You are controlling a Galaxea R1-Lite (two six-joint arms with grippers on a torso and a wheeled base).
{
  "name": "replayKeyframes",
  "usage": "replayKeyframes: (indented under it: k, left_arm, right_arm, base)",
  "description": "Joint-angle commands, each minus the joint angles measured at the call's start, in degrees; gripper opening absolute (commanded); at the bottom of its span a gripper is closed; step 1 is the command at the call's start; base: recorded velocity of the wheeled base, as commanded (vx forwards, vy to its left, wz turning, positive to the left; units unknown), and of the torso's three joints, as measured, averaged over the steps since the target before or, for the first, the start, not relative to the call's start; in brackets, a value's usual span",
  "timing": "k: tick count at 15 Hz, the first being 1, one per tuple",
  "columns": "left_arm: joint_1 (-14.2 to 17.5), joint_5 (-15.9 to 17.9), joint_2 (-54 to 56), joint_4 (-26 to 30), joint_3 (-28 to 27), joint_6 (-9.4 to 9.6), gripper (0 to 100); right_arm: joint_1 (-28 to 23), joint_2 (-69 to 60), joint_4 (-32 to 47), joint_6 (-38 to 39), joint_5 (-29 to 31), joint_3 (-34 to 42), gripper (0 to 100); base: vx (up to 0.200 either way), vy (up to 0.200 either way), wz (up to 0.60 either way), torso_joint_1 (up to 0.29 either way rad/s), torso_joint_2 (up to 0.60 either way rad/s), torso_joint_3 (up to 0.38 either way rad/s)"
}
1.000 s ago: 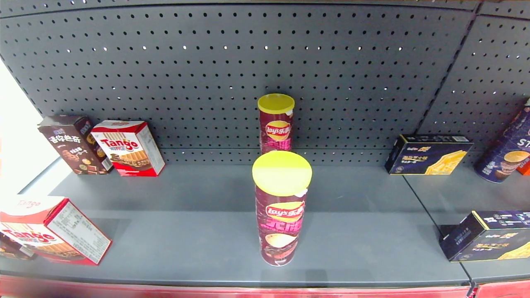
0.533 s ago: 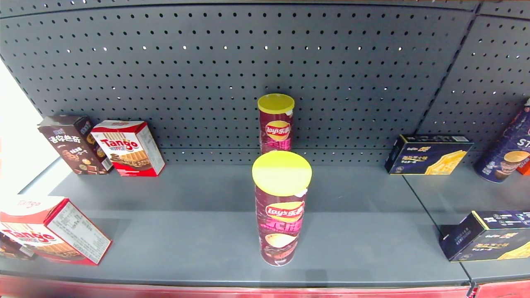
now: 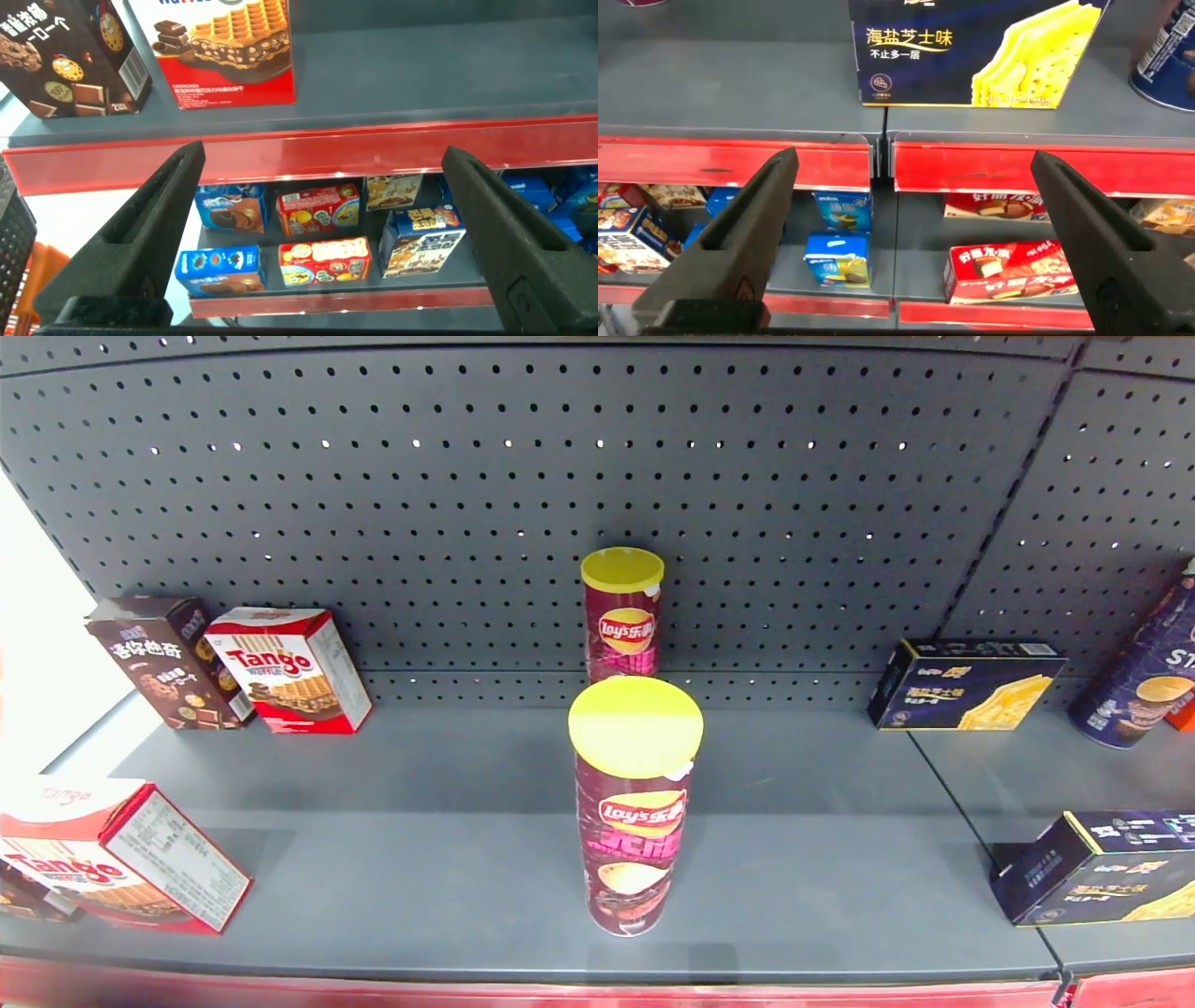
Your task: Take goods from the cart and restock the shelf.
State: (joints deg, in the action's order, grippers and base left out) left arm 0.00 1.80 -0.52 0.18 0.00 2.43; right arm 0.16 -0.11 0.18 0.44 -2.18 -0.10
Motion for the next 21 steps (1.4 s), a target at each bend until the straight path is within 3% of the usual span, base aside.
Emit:
replayKeyframes:
  k: [1,21]
  left_arm:
    - [0.0,0.0,0.0,0.0,-0.1,-0.23,100]
    - [0.0,0.2,0.0,0.0,-0.1,-0.32,100]
  right_arm:
    - [0.1,0.1,0.0,0.0,0.0,0.0,100]
    - [0.0,0.1,0.0,0.0,0.1,0.0,100]
  base:
    - [0.000,0.200,0.00,0.007,0.00,0.002]
    - [0.000,0.020,0.00,0.000,0.00,0.000]
